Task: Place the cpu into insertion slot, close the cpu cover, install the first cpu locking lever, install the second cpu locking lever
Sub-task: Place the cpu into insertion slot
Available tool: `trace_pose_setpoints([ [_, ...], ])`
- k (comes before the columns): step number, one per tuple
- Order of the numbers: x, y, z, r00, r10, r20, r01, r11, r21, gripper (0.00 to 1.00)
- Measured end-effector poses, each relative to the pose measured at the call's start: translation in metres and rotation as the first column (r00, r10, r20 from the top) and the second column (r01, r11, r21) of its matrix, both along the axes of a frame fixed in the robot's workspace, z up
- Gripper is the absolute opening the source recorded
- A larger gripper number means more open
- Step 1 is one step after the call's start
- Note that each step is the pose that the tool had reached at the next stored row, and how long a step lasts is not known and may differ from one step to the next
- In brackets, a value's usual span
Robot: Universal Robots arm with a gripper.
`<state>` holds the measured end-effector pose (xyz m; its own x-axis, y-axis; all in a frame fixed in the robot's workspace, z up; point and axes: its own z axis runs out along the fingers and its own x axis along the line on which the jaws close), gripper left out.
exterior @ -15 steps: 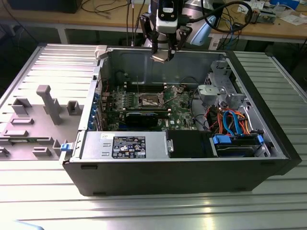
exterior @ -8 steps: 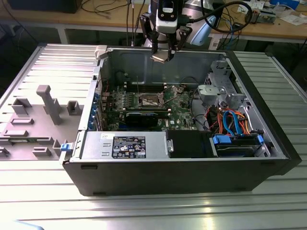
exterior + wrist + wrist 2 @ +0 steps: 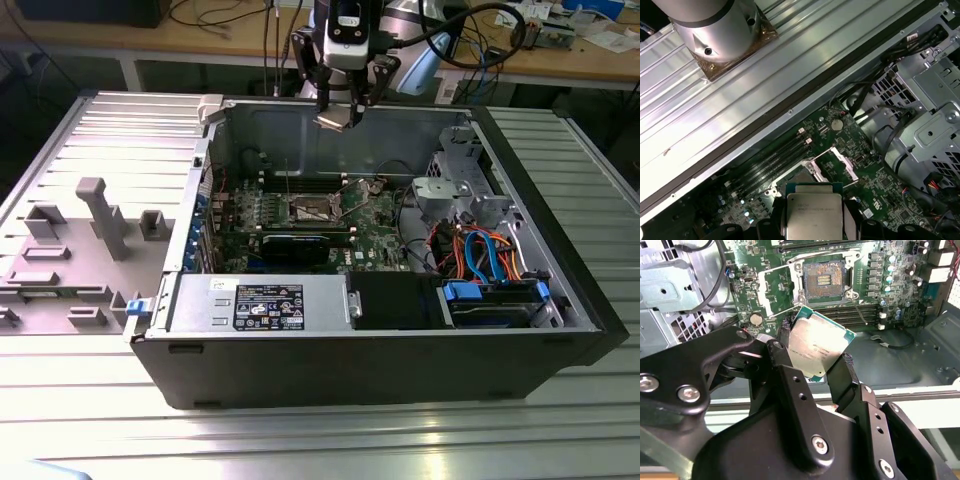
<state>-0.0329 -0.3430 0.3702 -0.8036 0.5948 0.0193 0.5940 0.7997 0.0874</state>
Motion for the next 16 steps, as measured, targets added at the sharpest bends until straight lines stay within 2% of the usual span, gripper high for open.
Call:
trace_pose_setpoints([
  [4,0.0,0.0,-0.0001,0.9991,-0.043,-0.0002,0.043,0.9991,-0.0001,0.55],
  [11,0.0,0.0,-0.0003,0.9966,-0.082,-0.0002,0.082,0.9966,-0.0001,0.55],
  [12,0.0,0.0,-0.0004,0.9954,-0.096,-0.0002,0.096,0.9954,-0.0001,0.55],
  [13,0.0,0.0,-0.0005,0.9926,-0.122,-0.0003,0.122,0.9926,-0.0001,0.55],
  [16,0.0,0.0,-0.0007,0.9882,-0.153,-0.0003,0.153,0.9882,-0.0001,0.55],
])
